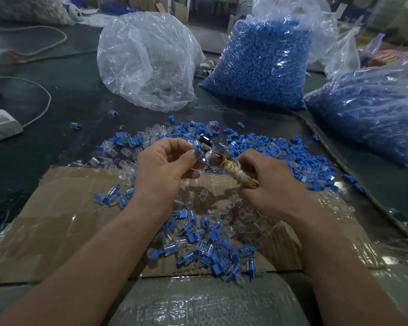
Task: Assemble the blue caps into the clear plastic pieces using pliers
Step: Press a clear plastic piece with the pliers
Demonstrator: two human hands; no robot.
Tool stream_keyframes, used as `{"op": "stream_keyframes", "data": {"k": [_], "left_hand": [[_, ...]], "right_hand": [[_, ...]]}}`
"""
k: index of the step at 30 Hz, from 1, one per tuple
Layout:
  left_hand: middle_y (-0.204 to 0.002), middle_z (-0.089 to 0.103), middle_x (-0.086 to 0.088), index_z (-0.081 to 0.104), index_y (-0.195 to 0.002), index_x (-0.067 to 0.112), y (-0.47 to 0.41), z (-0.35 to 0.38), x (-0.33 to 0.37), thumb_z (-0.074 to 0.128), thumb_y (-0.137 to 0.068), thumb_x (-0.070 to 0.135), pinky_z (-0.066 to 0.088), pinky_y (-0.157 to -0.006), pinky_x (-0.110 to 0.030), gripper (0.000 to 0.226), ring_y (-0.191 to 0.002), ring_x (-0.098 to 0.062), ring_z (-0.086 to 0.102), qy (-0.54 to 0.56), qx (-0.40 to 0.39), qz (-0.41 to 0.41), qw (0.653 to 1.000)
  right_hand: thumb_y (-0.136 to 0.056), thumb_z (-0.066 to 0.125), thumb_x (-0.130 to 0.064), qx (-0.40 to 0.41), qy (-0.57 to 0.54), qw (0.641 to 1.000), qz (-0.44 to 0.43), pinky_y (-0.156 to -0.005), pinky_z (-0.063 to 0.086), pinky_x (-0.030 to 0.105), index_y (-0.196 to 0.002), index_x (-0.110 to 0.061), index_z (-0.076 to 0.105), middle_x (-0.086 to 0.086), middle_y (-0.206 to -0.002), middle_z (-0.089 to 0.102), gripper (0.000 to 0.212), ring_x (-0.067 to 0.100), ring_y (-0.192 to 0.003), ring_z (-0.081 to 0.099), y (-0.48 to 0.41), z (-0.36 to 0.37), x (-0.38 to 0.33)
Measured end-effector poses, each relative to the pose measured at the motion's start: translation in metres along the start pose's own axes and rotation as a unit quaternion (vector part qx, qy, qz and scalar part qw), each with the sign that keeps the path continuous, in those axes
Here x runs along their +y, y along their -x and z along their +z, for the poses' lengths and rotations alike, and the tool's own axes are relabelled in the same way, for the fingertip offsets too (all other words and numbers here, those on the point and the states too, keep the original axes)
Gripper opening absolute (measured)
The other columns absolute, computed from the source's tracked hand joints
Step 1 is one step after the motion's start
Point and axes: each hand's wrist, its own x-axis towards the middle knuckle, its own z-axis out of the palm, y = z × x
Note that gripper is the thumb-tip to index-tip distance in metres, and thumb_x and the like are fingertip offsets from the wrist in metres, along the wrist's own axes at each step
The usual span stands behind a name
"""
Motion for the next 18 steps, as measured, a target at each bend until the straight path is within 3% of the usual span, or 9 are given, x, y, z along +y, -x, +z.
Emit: {"op": "stream_keyframes", "data": {"k": [3,8,13,18], "left_hand": [[-0.067,0.062,-0.002,0.057,-0.074,0.010,0.0005,0.0009,0.0001,0.056,-0.082,-0.009,0.051,-0.051,-0.016,0.020,-0.055,-0.005,0.062,-0.025,0.009,0.022,0.999],[-0.069,0.061,-0.004,0.057,-0.075,0.009,0.0013,0.0008,0.0008,0.055,-0.083,-0.009,0.052,-0.053,-0.016,0.020,-0.055,-0.004,0.062,-0.040,0.013,0.032,0.999],[-0.070,0.061,-0.006,0.057,-0.076,0.008,0.0002,0.0004,0.0010,0.055,-0.084,-0.008,0.052,-0.053,-0.016,0.018,-0.055,-0.004,0.062,-0.046,0.016,0.031,0.998],[-0.068,0.061,-0.006,0.057,-0.075,0.008,0.0017,0.0012,0.0006,0.054,-0.084,-0.009,0.052,-0.053,-0.016,0.019,-0.054,-0.004,0.061,-0.052,0.022,0.029,0.998]], "right_hand": [[-0.074,0.065,-0.014,0.004,0.002,1.000,0.005,-0.054,0.029,0.019,-0.087,-0.026,0.043,-0.014,-0.071,0.044,0.029,0.000,-0.065,0.042,-0.0003,0.0019,-0.0021],[-0.073,0.066,-0.013,0.013,-0.003,1.000,0.015,-0.059,0.039,0.019,-0.088,-0.025,0.045,-0.014,-0.073,0.048,0.028,0.002,-0.068,0.047,-0.0009,0.0039,-0.0051],[-0.074,0.067,-0.012,0.016,0.007,1.000,0.014,-0.056,0.031,0.013,-0.087,-0.026,0.045,-0.016,-0.071,0.046,0.029,-0.001,-0.066,0.044,-0.0015,0.0044,-0.0073],[-0.073,0.068,-0.013,0.013,0.000,1.000,0.023,-0.062,0.039,0.018,-0.088,-0.026,0.048,-0.011,-0.075,0.051,0.028,0.008,-0.072,0.051,-0.0022,0.0039,-0.0078]]}}
